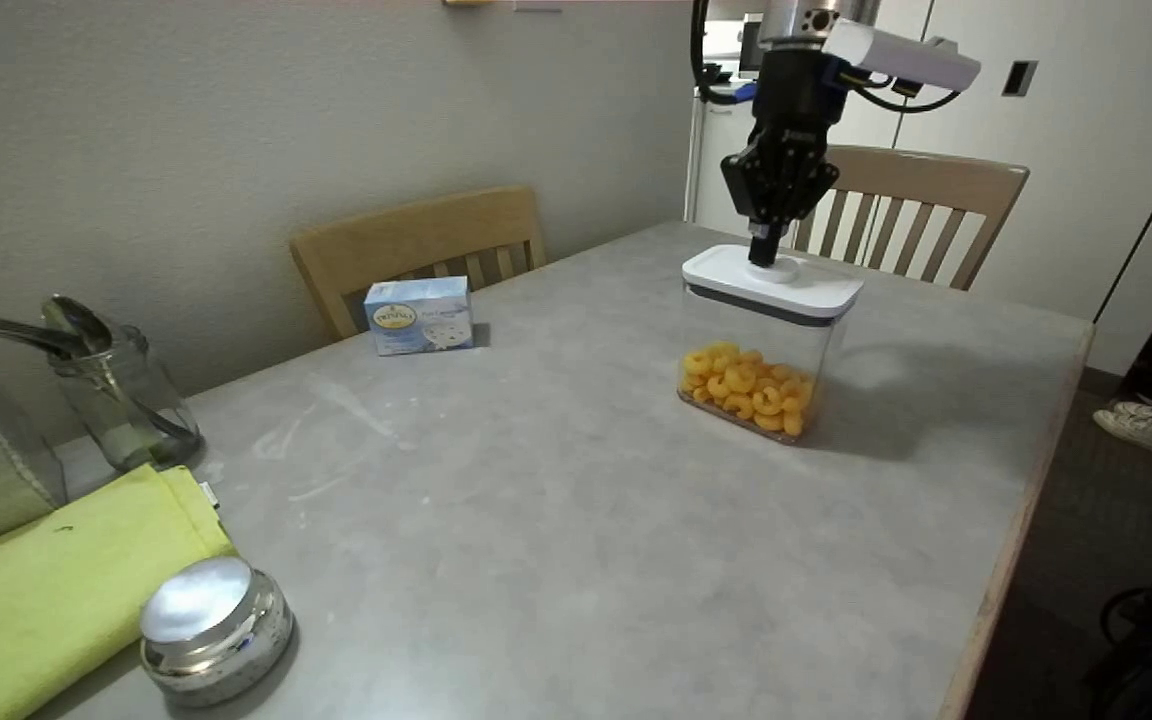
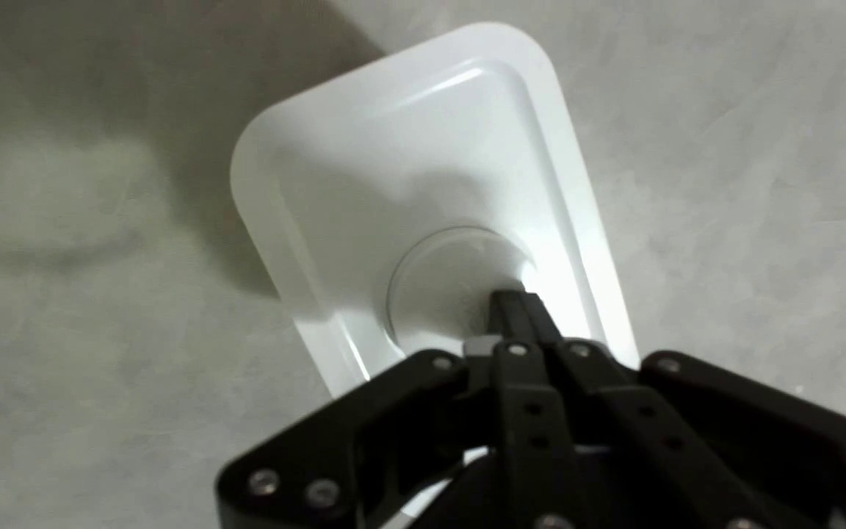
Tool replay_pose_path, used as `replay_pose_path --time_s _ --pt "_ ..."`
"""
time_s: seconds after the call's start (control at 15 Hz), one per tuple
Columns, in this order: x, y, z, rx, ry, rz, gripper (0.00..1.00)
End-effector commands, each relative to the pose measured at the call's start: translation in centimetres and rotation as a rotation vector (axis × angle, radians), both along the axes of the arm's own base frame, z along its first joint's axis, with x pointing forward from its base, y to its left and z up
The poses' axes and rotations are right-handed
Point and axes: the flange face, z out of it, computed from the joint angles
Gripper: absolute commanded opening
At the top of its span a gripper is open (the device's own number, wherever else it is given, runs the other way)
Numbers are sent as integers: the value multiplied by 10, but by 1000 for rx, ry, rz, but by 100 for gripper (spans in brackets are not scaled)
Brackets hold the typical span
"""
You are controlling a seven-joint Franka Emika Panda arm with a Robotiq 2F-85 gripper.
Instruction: Put the lid on the container and then press the button atop the lid
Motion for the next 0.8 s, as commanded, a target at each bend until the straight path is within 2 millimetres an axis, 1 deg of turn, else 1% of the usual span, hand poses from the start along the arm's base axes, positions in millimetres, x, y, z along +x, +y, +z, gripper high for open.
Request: replay_pose_path --time_s 0.0,0.47,0.73 --pt "-9 -3 1 5 -1 19 0" --pt "-11 -3 5 -2 -7 24 0" --pt "-12 -7 -1 -23 7 22 0"
